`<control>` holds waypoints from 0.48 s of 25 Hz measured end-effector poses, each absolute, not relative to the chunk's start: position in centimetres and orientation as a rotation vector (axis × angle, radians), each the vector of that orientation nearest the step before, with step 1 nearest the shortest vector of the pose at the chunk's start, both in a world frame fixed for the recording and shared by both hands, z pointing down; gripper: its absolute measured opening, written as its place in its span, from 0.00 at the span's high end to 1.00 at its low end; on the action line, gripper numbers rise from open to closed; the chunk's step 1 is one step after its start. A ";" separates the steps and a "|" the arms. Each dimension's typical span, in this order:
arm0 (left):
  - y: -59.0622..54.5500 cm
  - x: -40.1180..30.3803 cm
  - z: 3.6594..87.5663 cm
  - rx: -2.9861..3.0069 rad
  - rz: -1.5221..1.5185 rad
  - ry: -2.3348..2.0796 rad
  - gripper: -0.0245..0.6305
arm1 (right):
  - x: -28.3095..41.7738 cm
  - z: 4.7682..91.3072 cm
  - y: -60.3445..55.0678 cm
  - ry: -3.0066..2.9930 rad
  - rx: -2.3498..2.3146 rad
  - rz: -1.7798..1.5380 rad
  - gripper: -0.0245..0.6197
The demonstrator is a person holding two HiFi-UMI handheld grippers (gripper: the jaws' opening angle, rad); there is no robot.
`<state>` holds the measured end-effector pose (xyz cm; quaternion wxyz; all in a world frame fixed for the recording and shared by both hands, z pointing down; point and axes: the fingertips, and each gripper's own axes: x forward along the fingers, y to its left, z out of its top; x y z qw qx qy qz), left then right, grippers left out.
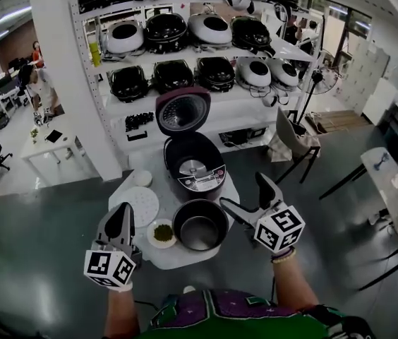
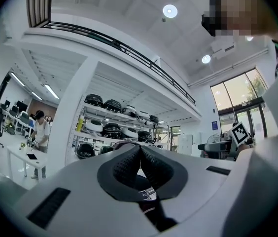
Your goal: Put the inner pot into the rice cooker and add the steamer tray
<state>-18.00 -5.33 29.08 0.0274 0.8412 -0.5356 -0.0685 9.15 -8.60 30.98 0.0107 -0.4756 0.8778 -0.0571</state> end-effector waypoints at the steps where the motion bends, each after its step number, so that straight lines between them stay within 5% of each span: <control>1: -5.5 -17.9 29.4 2.602 -0.213 -1.646 0.93 | 9.0 31.8 -8.8 2.750 -1.497 -0.192 0.12; 12: -7.4 -19.8 32.3 2.611 -0.207 -1.580 0.93 | 6.5 41.9 -11.9 2.855 -1.607 -0.376 0.12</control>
